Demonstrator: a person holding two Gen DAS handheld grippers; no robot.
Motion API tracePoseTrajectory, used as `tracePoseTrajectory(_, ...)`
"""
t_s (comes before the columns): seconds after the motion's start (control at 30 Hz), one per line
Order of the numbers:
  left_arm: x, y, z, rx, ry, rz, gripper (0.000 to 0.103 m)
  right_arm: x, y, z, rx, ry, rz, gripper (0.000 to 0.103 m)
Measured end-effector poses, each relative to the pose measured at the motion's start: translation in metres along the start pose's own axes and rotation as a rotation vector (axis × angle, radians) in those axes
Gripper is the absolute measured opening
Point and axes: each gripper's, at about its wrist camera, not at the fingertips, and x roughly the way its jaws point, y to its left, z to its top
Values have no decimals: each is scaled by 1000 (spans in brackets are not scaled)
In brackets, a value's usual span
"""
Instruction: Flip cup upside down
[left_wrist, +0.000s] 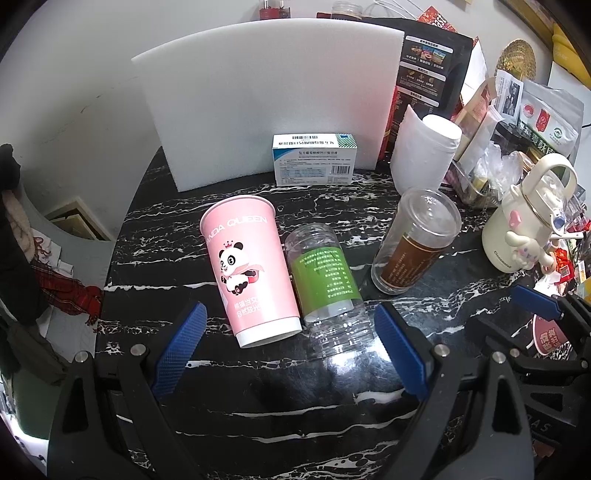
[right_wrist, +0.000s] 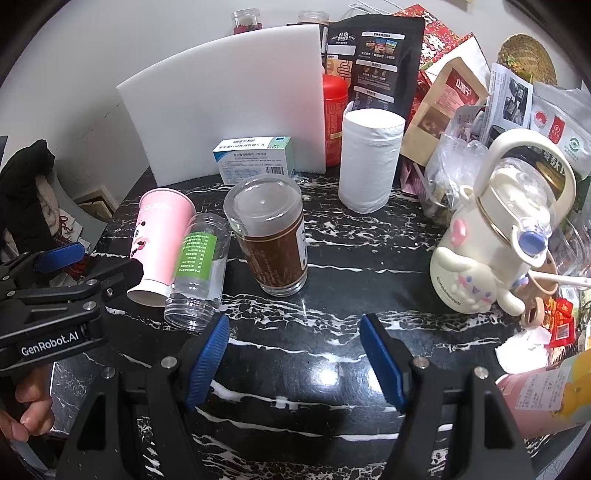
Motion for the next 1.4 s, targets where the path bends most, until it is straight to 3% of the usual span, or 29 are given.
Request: tracePoseTrajectory(1.4,6,-10,-3,62,33,-43,92,4,-3,-3,19,19,-8,74)
